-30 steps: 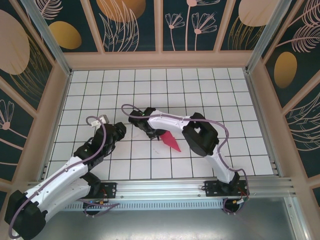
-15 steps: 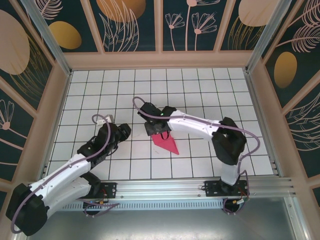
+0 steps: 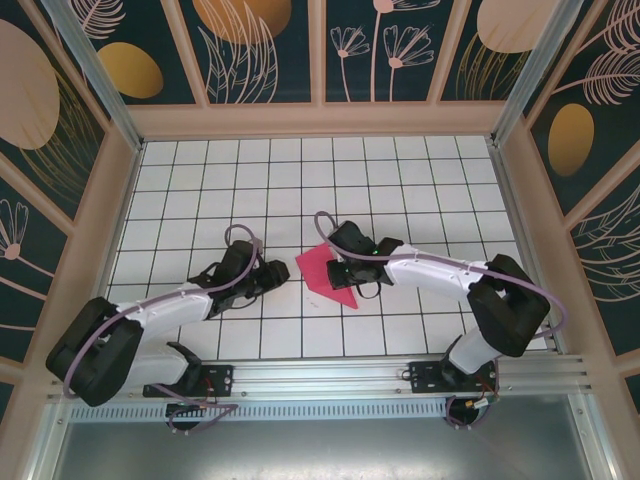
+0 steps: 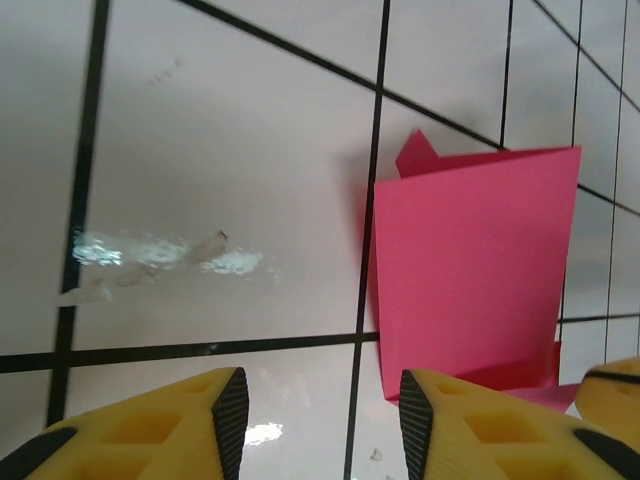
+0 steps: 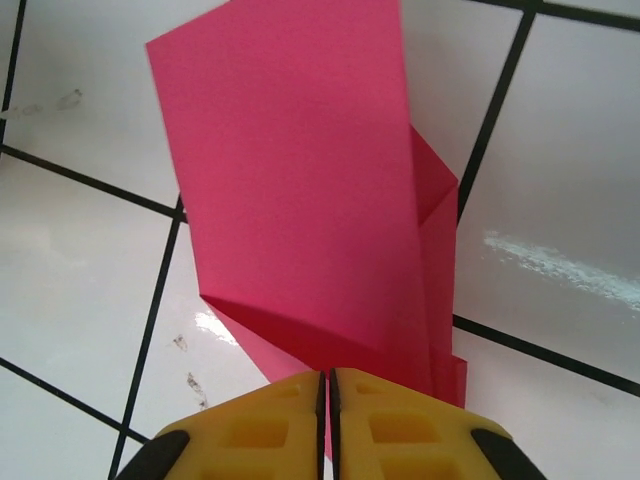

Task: Fold a paper plane with a square sheet of paper (pick it up from the middle)
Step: Fold the wing for the fifth time at the center of the table.

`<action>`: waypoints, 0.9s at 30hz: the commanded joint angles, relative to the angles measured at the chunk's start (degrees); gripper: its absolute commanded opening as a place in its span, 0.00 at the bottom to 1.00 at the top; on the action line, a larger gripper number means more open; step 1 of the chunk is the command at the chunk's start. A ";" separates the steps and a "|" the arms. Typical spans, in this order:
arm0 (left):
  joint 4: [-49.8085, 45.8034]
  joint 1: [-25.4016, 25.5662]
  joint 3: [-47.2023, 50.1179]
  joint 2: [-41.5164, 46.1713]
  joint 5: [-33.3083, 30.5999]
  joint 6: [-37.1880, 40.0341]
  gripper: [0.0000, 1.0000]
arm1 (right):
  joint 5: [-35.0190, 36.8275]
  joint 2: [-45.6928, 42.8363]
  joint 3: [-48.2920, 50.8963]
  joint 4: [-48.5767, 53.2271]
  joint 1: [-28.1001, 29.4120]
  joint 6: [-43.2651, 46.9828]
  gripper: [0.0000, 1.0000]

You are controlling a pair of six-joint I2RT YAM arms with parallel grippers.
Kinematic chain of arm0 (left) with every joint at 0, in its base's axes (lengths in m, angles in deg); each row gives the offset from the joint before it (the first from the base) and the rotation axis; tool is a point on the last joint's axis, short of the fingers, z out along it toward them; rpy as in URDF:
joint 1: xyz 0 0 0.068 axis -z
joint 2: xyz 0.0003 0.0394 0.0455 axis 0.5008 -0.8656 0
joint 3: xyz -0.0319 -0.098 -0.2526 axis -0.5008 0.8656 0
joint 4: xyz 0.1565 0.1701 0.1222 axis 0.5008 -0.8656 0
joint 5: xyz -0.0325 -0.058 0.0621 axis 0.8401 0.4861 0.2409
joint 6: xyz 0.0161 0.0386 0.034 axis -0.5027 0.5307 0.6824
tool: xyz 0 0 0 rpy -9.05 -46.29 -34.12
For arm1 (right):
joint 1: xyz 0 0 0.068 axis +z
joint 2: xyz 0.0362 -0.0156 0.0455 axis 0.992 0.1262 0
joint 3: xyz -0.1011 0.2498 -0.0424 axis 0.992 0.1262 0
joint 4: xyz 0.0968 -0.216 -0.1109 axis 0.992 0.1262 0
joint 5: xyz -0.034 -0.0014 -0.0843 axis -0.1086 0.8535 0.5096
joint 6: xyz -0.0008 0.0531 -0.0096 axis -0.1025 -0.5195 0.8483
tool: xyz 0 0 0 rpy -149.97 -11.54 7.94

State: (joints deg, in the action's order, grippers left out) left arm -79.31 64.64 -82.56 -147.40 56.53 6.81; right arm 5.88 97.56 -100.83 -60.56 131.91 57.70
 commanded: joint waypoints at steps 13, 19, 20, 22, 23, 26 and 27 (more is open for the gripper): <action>4.88 4.70 -5.03 -8.47 6.12 -0.53 0.52 | -10.97 1.11 10.09 -14.06 -9.70 -3.47 0.12; 5.68 6.60 -7.05 -11.81 6.38 -1.76 0.57 | -15.84 1.15 14.33 -19.91 -13.63 -5.65 0.10; 5.92 6.79 -7.27 -12.14 6.45 -2.06 0.58 | -16.04 1.14 14.83 -20.26 -14.02 -5.93 0.10; 6.39 7.13 -7.45 -13.01 6.28 -2.89 0.59 | -17.43 1.57 15.96 -21.34 -15.11 -6.57 0.09; 6.64 7.18 -7.57 -13.23 6.22 -3.32 0.60 | -17.45 1.74 16.40 -21.58 -15.59 -6.94 0.09; 7.76 7.37 -7.40 -13.88 5.92 -4.79 0.61 | -17.69 1.73 17.76 -22.74 -16.30 -7.82 0.08; 8.79 7.42 -7.20 -14.13 6.24 -5.47 0.61 | -18.02 1.88 18.12 -23.14 -16.51 -8.01 0.08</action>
State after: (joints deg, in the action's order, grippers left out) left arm -73.61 71.70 -88.99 -160.60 62.71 3.68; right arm -10.99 98.24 -84.48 -81.52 116.13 51.40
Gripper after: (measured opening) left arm 0.606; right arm 0.089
